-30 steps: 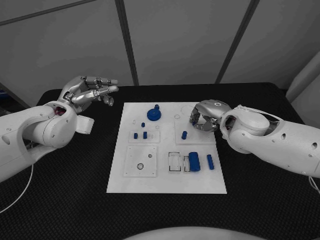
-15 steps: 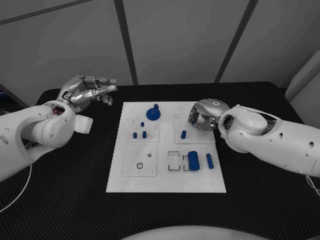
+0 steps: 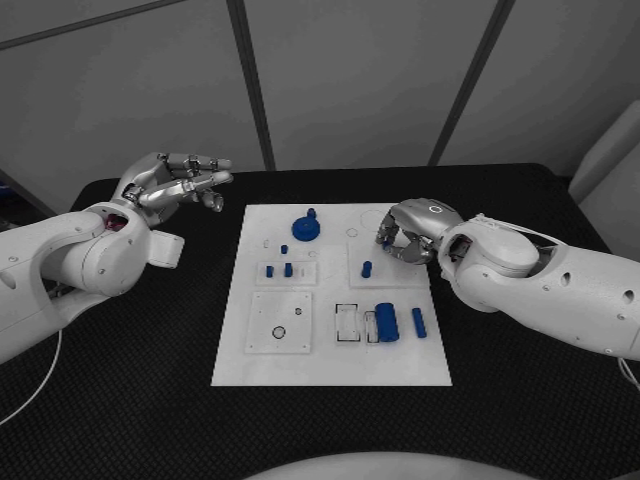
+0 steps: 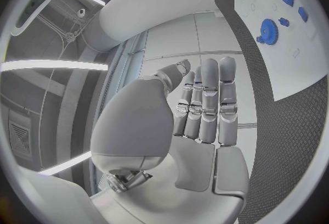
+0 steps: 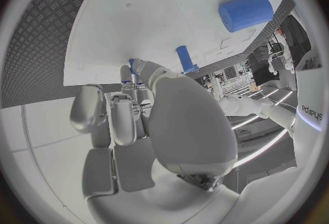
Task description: Assemble the parts on the task board
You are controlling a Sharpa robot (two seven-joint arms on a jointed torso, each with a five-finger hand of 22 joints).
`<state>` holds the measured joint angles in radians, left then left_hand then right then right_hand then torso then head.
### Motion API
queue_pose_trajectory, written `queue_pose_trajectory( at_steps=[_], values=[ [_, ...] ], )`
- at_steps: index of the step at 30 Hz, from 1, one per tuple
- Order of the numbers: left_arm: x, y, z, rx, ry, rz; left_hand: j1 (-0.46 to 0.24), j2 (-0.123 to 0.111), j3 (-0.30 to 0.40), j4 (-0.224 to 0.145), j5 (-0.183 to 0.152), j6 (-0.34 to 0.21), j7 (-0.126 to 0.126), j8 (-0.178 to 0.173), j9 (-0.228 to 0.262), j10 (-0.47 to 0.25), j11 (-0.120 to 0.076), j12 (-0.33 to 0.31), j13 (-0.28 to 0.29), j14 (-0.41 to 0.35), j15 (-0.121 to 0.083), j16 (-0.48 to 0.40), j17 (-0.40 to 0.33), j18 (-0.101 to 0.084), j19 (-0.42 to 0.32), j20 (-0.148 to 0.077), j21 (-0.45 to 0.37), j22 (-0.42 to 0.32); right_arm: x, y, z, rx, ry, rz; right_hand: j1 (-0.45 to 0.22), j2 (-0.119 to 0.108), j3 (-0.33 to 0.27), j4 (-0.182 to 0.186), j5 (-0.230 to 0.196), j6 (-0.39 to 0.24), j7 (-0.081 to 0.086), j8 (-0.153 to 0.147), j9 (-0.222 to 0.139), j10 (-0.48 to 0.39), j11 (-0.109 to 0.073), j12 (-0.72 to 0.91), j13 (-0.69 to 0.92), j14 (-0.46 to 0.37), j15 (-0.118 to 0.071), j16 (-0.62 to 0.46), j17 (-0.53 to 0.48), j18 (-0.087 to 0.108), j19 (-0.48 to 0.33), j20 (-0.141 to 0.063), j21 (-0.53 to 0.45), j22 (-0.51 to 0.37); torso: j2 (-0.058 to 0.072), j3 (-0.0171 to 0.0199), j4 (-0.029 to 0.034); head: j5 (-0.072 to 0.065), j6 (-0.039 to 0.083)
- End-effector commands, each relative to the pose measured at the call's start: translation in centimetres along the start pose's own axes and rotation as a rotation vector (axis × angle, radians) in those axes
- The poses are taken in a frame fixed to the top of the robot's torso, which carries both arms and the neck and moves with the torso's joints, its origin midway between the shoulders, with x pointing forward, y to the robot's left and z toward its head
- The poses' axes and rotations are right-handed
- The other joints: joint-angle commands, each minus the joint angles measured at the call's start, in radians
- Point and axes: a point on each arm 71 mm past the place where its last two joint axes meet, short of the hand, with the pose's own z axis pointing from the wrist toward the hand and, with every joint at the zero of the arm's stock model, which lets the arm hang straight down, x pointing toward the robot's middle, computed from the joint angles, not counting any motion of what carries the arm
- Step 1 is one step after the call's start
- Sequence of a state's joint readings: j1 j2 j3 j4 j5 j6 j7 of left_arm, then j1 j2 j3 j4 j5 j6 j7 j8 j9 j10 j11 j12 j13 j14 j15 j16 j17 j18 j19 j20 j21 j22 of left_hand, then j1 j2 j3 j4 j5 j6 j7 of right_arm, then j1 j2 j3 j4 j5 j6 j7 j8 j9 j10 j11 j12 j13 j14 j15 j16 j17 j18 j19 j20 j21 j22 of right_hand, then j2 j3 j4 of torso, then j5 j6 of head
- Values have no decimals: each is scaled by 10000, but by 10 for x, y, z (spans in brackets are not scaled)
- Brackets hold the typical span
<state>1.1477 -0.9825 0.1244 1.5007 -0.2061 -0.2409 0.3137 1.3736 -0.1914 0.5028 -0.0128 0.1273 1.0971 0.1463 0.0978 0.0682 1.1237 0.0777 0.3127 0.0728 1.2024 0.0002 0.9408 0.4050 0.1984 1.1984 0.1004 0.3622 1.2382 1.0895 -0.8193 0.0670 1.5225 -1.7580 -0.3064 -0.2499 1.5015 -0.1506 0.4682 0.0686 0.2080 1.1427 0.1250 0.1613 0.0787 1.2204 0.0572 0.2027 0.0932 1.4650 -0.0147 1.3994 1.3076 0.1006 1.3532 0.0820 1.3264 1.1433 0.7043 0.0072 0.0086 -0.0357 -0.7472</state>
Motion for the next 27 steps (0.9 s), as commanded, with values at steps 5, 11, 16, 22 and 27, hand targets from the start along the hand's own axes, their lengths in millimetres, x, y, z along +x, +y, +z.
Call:
queue_pose_trajectory(
  at_steps=[5, 11, 16, 22, 27],
  values=[
    [1, -1, 1, 41, 96, -84, -6, 130, 0, -59, -26, 26, 34, 23, -14, -30, 42, 49, -16, -75, 22, -61, -12, -168, -79, 15, -56, -15, -10, 10, -6, -380, -736, 203, -22, 74, 41, -104, -19, 101, 13, -32, 6, 91, -20, -77, 13, 577, -90, 75, 110, -119, 92, -11, 69, 40, -4, -5, -8, -21, 20],
    [1, 0, 1, 31, 100, -86, -18, 132, -9, -55, -28, 22, 39, 21, -14, -43, 48, 50, -18, -72, 27, -69, -21, -169, -79, 18, -65, -23, -16, 20, -13, -727, -991, 370, -34, 49, 66, -157, -14, 108, 16, -50, 6, 105, -17, -110, 17, 580, -89, 89, 124, -125, 103, -11, 90, 72, -7, -14, 3, -20, 41],
    [1, 0, 1, 26, 98, -86, -18, 132, -9, -55, -28, 22, 39, 21, -14, -43, 48, 50, -18, -72, 27, -69, -21, -169, -79, 18, -65, -23, -20, 37, -18, -1162, -1060, 656, -47, 38, 73, -173, -15, 113, 20, -57, 6, 112, -14, -123, 19, 579, -87, 89, 120, -130, 113, -10, 105, 96, -7, -12, 1, 15, 94],
    [3, 1, 2, 9, 151, -113, -18, 132, -9, -55, -28, 22, 39, 21, -14, -43, 48, 50, -18, -72, 27, -69, -21, -169, -79, 18, -65, -23, -22, 69, -20, -1978, -943, 1112, -62, 30, 80, -188, -12, 112, 26, -67, 5, 114, -10, -140, 20, 580, -85, 92, 121, -129, 112, -9, 107, 97, -5, -7, -3, 172, 134],
    [6, 3, 3, -11, 214, -139, -28, 136, -16, -52, -29, 21, 42, 20, -14, -54, 52, 51, -20, -68, 31, -76, -28, -171, -79, 20, -74, -30, -22, 95, -18, -2616, -805, 1471, -78, 26, 83, -195, -13, 110, 30, -75, 3, 114, -6, -152, 20, 578, -83, 88, 113, -128, 106, -8, 103, 89, -10, -23, 12, 392, 108]
  ],
)
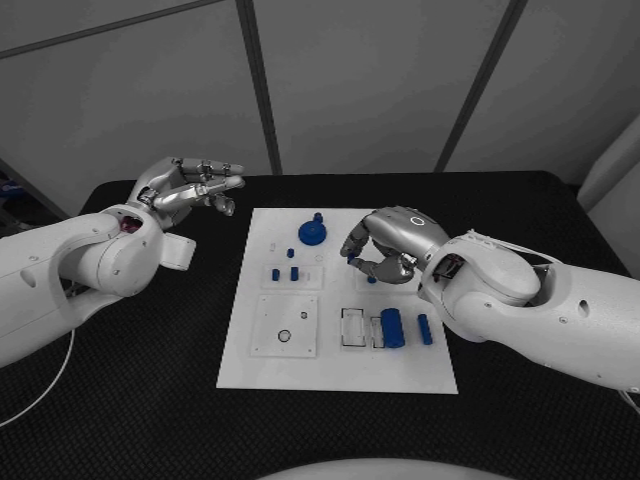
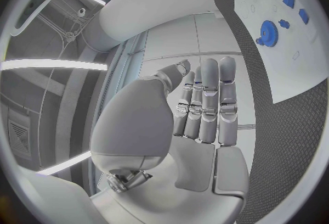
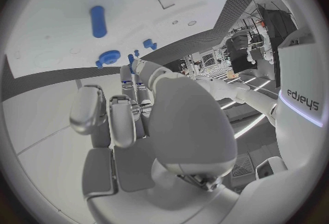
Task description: Assemble the parts on the task board
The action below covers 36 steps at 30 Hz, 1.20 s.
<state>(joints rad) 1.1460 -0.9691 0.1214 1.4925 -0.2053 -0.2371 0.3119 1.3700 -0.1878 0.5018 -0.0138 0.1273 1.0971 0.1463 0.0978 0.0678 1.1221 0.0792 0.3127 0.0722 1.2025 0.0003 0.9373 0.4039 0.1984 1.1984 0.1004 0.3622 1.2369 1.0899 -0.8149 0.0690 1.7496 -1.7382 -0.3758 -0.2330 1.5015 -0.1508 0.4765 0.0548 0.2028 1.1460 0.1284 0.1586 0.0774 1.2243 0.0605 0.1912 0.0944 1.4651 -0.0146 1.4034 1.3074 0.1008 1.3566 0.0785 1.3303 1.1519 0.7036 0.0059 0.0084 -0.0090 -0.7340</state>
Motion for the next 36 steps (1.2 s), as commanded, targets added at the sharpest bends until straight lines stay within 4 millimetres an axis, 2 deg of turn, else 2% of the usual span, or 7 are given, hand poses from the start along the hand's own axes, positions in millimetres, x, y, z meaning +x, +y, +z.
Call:
queue_pose_trajectory(
  at_steps=[1, 5, 9, 13, 15, 26, 36],
  values=[
    [3, 0, 1, 46, 140, -94, 5, 102, -7, -40, -29, 20, 44, 19, -10, -42, 38, 52, -15, -67, 32, -43, -20, -171, -79, 21, -77, -20, 1, 14, 5, -473, 75, 376, -78, 29, 1, -57, 40, 76, -3, -48, 16, 76, -39, -38, 9, 578, -83, 48, 114, -130, 71, 27, 64, 3, 1, -12, 21, 176, -36],
    [5, 0, 2, 38, 184, -115, 5, 102, -7, -40, -29, 20, 44, 19, -10, -42, 38, 52, -15, -67, 32, -43, -20, -171, -79, 21, -77, -20, 5, 26, 12, -802, 178, 592, -89, 32, 12, -70, 49, 72, 3, -59, 14, 75, -34, -55, 10, 578, -80, 53, 118, -129, 68, 29, 64, 1, 14, -5, 18, 379, -106],
    [8, 1, 4, 25, 254, -147, 5, 102, -7, -40, -29, 20, 44, 19, -10, -42, 38, 52, -15, -67, 32, -43, -20, -171, -79, 21, -77, -20, 11, 33, 17, -956, 343, 808, -95, 34, 18, -80, 56, 70, 6, -66, 13, 75, -32, -65, 11, 578, -78, 52, 114, -130, 69, 30, 67, 5, 18, -29, 48, 569, -186],
    [11, 2, 5, 19, 308, -174, -3, 104, -12, -37, -29, 21, 46, 19, -10, -47, 40, 54, -15, -65, 35, -48, -25, -172, -79, 23, -83, -25, 24, 37, 18, -996, 609, 1062, -101, 36, 24, -88, 65, 70, 9, -72, 13, 77, -30, -74, 12, 576, -76, 48, 106, -127, 61, 32, 61, -7, 8, -41, 29, 720, -261],
    [12, 2, 6, 21, 336, -187, -3, 104, -12, -37, -29, 21, 46, 19, -10, -47, 40, 54, -15, -65, 35, -48, -25, -172, -79, 23, -83, -25, 31, 40, 19, -1045, 738, 1184, -106, 38, 28, -95, 74, 71, 11, -75, 13, 81, -29, -80, 13, 575, -75, 46, 101, -126, 57, 33, 58, -13, 16, -21, 25, 797, -309],
    [17, 2, 8, 20, 401, -222, -14, 103, -23, -35, -30, 18, 49, 18, -10, -68, 46, 51, -19, -61, 40, -57, -35, -171, -80, 25, -96, -35, 60, 46, 19, -1083, 1431, 1451, -129, 36, 34, -114, 96, 69, 20, -89, 11, 85, -22, -100, 16, 575, -70, 49, 101, -124, 49, 37, 55, -21, 1, -22, 37, 1049, -416],
    [17, 2, 8, 16, 397, -221, -17, 105, -28, -36, -29, 16, 52, 17, -10, -98, 53, 43, -25, -58, 43, -65, -43, -171, -79, 28, -105, -44, 68, 46, 17, -1088, 1650, 1479, -134, 37, 34, -117, 99, 68, 21, -92, 11, 84, -21, -105, 17, 575, -68, 51, 103, -124, 48, 37, 54, -23, 6, -19, 27, 1190, -486]
  ],
)
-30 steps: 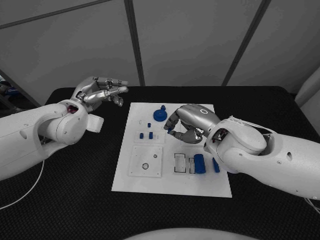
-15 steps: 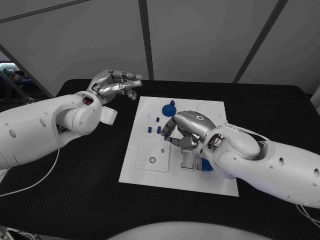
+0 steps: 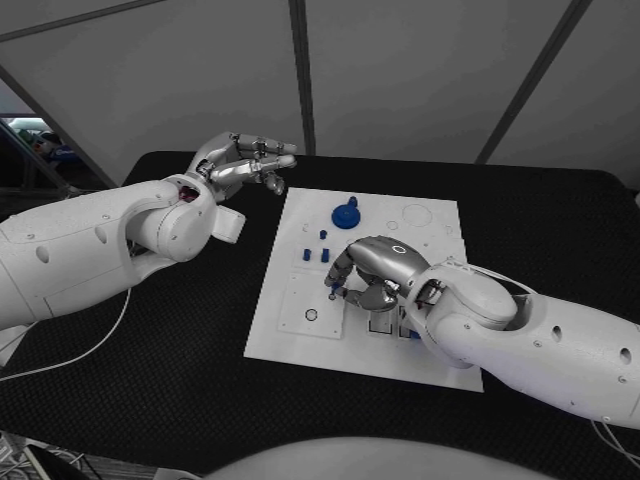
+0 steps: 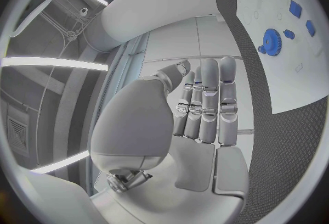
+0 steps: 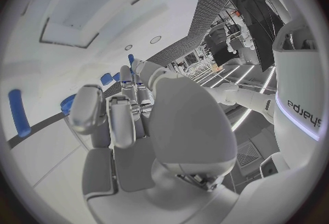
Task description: Assemble the parts on the task board
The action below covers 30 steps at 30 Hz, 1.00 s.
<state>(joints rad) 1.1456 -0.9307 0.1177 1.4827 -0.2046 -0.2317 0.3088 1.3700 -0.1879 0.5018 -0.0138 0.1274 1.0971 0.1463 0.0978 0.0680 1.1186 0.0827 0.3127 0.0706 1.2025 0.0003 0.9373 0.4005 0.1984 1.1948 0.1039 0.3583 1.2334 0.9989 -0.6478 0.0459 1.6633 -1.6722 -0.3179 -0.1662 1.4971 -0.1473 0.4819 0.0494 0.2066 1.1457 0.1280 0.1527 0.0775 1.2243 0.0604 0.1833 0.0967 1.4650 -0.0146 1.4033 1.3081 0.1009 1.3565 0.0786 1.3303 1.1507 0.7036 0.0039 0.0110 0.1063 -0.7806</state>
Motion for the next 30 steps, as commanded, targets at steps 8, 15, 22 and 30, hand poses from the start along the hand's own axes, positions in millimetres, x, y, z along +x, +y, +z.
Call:
queue_pose_trajectory(
  at_steps=[8, 15, 22, 30],
  values=[
    [2, -1, 1, 42, 102, -72, -17, 105, -28, -36, -29, 17, 52, 17, -11, -62, 18, 43, -8, -58, 44, -66, -9, -171, -44, -8, -66, -9, 4, 0, 1, -82, 309, -12, -101, 3, -16, -73, 69, 69, 28, -41, 9, 83, -17, -38, -5, 575, -66, 52, 95, -121, 40, 39, 48, -23, 11, 1, 2, 82, -62],
    [2, -1, 1, 39, 112, -76, -19, 112, -31, -38, -27, 15, 57, 16, -11, -93, 25, 36, -14, -53, 48, -75, -19, -172, -41, -5, -78, -20, 6, -1, 2, -49, 345, -37, -105, 4, -15, -76, 70, 68, 29, -44, 9, 83, -16, -42, -5, 575, -65, 52, 93, -121, 39, 40, 48, -24, 13, 2, 7, 116, -90],
    [2, -1, 1, 28, 128, -83, -19, 112, -31, -38, -27, 15, 57, 16, -11, -93, 25, 36, -14, -53, 48, -75, -19, -172, -41, -5, -78, -20, 8, -2, 4, -60, 352, -133, -109, 4, -15, -79, 71, 68, 29, -46, 9, 83, -15, -46, -5, 574, -64, 52, 92, -121, 38, 41, 48, -24, 11, 2, 12, 166, -135],
    [3, 0, 1, 7, 137, -86, -19, 112, -31, -38, -27, 15, 57, 16, -11, -93, 25, 36, -14, -53, 48, -75, -19, -172, -41, -5, -78, -20, 10, -1, 6, -78, 519, -172, -109, 4, -15, -79, 71, 68, 29, -46, 9, 83, -15, -46, -5, 574, -64, 52, 92, -121, 38, 41, 48, -24, 13, -2, 1, 205, -172]
  ],
)
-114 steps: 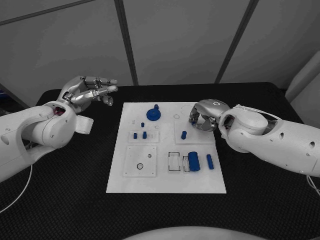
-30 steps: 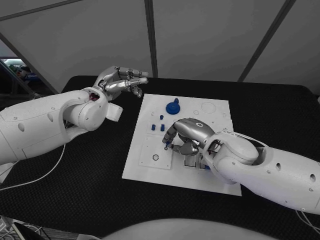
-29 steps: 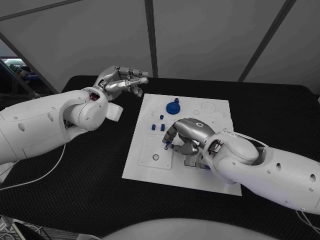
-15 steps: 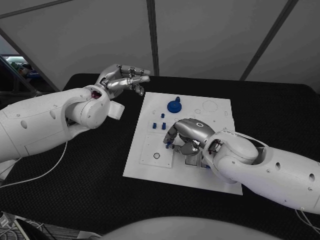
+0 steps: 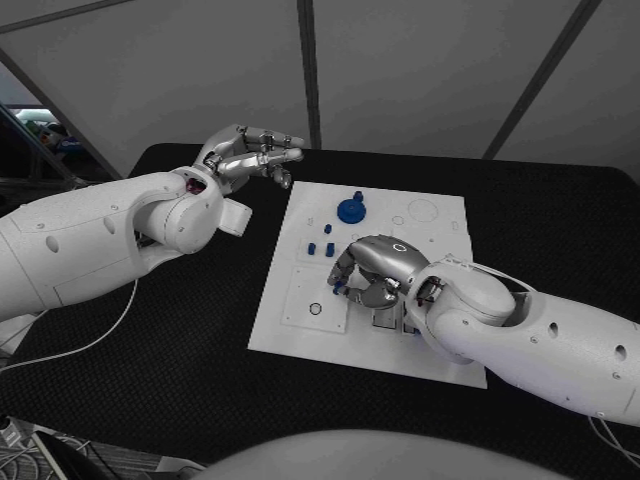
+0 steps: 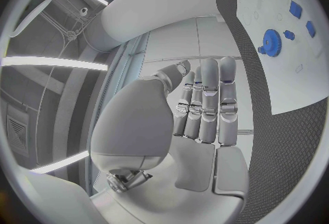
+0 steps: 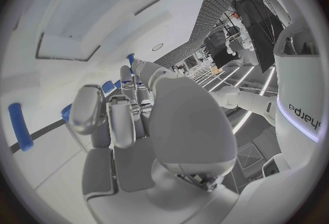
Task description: Assemble the parts on the task board
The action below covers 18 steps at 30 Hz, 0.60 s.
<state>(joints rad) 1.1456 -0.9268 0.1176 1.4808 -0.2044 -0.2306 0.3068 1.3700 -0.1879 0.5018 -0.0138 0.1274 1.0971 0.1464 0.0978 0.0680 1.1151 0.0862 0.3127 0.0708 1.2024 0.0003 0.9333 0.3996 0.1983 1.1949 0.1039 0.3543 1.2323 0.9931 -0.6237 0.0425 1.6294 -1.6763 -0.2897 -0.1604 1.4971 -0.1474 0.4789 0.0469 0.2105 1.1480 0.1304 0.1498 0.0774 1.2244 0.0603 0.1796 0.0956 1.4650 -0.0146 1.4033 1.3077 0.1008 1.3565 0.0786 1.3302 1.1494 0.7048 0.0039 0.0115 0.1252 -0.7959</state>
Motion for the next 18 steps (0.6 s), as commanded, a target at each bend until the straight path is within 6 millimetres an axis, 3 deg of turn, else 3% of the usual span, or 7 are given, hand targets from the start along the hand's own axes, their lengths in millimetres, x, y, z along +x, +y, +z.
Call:
queue_pose_trajectory(
  at_steps=[1, 14, 18],
  values=[
    [1, -1, 1, 22, 111, -70, -19, 112, -31, -38, -27, 15, 56, 16, -12, -59, -10, 36, -16, -53, 47, -34, -10, -171, -42, -5, -38, -10, 1, 2, 1, -112, 192, -113, -109, 6, 16, -54, 32, 44, 6, -17, 9, 82, -14, -8, 7, 574, -64, 52, 96, -120, 38, 40, 48, -11, 2, -2, -4, 16, -18],
    [2, -1, 1, 1, 129, -77, -19, 112, -31, -38, -27, 15, 56, 16, -12, -59, -10, 36, -16, -53, 47, -34, -10, -171, -42, -5, -38, -10, 5, 2, 4, -46, 470, -203, -176, -2, 6, -81, 26, 31, 16, -48, 6, 70, -4, -58, 12, 569, -53, 46, 76, -110, 6, 50, 24, -55, -3, -2, 0, 44, -52],
    [2, 0, 1, -13, 132, -79, -19, 112, -31, -38, -27, 15, 56, 16, -12, -59, -10, 36, -16, -53, 47, -34, -10, -171, -42, -5, -38, -10, 6, 2, 4, 8, 544, -323, -445, -127, -55, -74, 61, -361, 130, -320, -84, -225, 107, -300, -36, 552, 45, 23, 20, -87, -95, 111, -62, -197, -4, -2, -5, 47, -63]
  ],
)
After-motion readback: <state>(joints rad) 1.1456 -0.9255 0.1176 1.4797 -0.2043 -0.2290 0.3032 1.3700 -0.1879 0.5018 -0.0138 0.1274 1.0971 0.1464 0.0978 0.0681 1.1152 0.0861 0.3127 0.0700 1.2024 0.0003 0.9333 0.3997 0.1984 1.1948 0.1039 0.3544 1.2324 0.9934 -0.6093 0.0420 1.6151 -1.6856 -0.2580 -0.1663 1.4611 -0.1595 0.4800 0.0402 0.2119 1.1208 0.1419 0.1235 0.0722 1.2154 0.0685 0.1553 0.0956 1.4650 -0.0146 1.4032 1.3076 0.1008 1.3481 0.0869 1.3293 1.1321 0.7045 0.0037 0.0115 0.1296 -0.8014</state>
